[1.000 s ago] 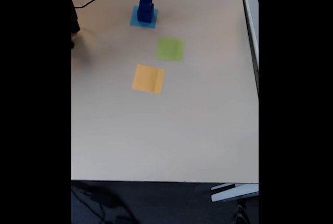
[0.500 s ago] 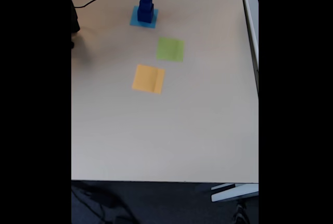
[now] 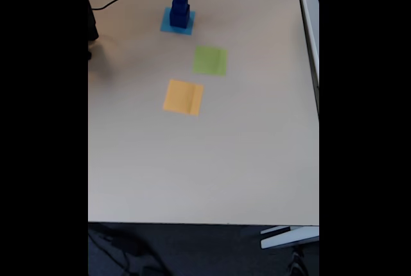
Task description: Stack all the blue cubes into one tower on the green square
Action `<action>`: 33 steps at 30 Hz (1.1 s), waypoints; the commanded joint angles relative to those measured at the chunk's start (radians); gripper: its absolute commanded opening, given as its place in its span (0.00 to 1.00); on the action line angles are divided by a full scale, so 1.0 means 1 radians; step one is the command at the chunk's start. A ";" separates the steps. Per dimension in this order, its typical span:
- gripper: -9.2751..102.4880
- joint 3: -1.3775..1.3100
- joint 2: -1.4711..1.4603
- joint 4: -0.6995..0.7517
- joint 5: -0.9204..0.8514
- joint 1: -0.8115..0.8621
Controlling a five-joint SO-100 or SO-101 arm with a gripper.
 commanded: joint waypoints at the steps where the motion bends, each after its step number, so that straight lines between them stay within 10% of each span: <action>1: 0.26 -0.071 -0.003 0.006 0.003 -0.005; 33: 0.28 -0.156 -0.104 0.137 -0.008 0.002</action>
